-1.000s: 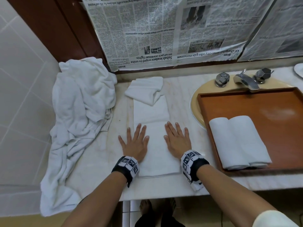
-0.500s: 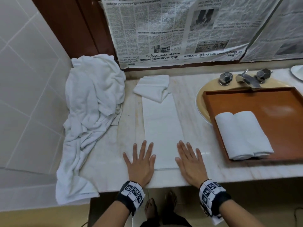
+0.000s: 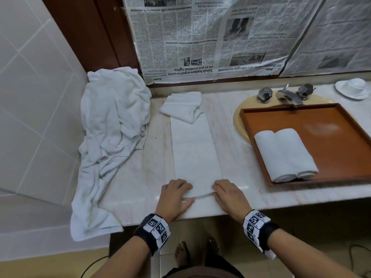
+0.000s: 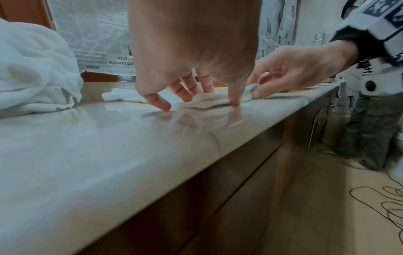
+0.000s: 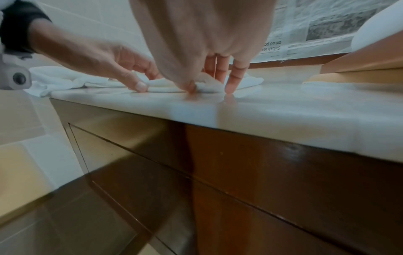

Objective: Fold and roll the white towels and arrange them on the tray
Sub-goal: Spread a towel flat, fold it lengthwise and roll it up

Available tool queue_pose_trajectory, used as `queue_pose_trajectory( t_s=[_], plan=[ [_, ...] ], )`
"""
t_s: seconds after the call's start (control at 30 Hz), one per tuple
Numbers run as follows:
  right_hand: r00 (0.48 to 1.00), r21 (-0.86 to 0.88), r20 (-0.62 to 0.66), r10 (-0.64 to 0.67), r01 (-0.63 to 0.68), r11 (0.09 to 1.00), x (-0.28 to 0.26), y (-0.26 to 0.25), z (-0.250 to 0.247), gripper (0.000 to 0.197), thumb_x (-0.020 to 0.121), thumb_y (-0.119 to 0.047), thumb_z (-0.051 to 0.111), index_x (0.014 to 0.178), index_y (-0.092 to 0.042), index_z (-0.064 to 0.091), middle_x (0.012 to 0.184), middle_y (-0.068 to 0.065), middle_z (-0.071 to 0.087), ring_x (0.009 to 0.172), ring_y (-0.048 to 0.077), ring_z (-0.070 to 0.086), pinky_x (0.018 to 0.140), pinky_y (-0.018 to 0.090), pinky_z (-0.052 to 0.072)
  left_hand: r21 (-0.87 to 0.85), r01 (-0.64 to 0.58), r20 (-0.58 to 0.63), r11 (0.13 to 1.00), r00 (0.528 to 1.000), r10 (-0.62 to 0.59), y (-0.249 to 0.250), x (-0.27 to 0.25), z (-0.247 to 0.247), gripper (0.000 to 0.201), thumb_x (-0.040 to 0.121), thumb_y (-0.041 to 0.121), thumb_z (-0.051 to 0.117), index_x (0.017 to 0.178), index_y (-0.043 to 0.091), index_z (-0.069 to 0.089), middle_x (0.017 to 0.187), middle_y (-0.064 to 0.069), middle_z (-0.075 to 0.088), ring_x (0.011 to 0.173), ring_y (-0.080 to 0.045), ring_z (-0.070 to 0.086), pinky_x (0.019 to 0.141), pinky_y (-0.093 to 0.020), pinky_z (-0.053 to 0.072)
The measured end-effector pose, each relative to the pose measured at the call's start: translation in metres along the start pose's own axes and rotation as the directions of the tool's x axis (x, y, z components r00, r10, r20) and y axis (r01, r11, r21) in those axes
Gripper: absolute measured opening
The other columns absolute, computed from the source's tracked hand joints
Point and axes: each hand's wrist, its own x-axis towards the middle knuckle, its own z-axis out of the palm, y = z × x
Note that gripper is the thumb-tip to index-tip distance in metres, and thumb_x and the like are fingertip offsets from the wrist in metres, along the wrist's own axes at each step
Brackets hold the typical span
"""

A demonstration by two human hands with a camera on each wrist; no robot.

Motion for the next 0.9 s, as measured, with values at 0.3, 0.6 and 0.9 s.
queue_pose_trajectory(
  t_s=[0.3, 0.6, 0.9],
  plan=[
    [0.976, 0.173, 0.18, 0.119, -0.151, 0.973, 0.028, 0.012, -0.019, 0.031, 0.095, -0.028, 0.041, 0.114, -0.012, 0.059, 0.1, 0.004, 0.063, 0.092, 0.025, 0.056, 0.072, 0.033, 0.043, 0.174, 0.182, 0.029, 0.968, 0.981, -0.19, 0.031, 0.009, -0.002, 0.036, 0.091, 0.044, 0.047, 0.119, 0.026, 0.059, 0.117, 0.008, 0.056, 0.109, -0.019, 0.052, 0.078, -0.035, 0.041],
    [0.957, 0.52, 0.115, 0.266, -0.286, 0.805, 0.021, 0.021, -0.021, 0.013, 0.096, -0.013, 0.056, 0.106, -0.021, 0.056, 0.088, -0.002, 0.053, 0.068, 0.009, 0.051, 0.069, 0.023, 0.046, -0.275, 0.285, -0.031, 0.918, 0.952, -0.305, 0.014, 0.011, -0.019, 0.028, 0.095, 0.017, 0.056, 0.121, 0.028, 0.06, 0.11, 0.007, 0.059, 0.087, -0.01, 0.058, 0.079, -0.025, 0.042],
    [0.987, -0.107, 0.139, -0.079, 0.094, 0.99, 0.01, 0.007, -0.013, 0.026, 0.061, -0.019, 0.073, 0.084, -0.015, 0.063, 0.086, 0.0, 0.057, 0.073, 0.021, 0.054, 0.052, 0.031, 0.041, 0.189, 0.161, -0.03, 0.969, 0.987, -0.158, 0.034, 0.001, -0.004, 0.026, 0.077, 0.039, 0.064, 0.098, 0.023, 0.063, 0.098, 0.006, 0.056, 0.087, -0.022, 0.053, 0.056, -0.033, 0.038]
  ],
)
